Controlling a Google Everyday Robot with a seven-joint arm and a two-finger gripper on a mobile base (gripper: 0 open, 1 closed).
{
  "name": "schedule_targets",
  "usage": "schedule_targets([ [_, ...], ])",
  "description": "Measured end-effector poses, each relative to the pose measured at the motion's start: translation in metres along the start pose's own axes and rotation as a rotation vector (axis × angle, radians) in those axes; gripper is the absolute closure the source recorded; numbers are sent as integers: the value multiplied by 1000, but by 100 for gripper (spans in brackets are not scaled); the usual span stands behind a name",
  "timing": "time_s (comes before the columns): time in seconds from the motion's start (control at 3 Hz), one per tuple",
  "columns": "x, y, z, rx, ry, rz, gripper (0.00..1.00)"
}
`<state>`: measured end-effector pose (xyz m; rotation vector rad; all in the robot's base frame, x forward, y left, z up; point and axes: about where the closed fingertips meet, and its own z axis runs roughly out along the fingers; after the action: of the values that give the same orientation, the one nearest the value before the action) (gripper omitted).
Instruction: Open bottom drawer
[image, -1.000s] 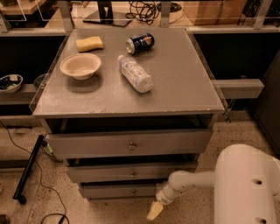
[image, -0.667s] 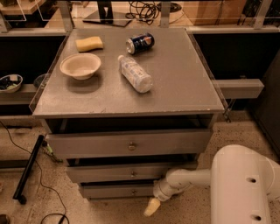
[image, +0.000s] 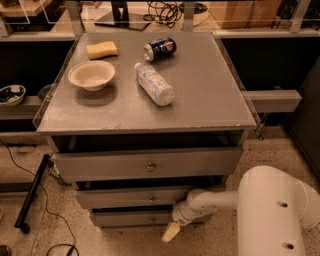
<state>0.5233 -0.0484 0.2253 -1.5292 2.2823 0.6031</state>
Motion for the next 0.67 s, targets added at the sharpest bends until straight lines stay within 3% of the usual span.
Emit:
schedule_targets([
  [0.67,3,3,19,-38,13,-1,0],
])
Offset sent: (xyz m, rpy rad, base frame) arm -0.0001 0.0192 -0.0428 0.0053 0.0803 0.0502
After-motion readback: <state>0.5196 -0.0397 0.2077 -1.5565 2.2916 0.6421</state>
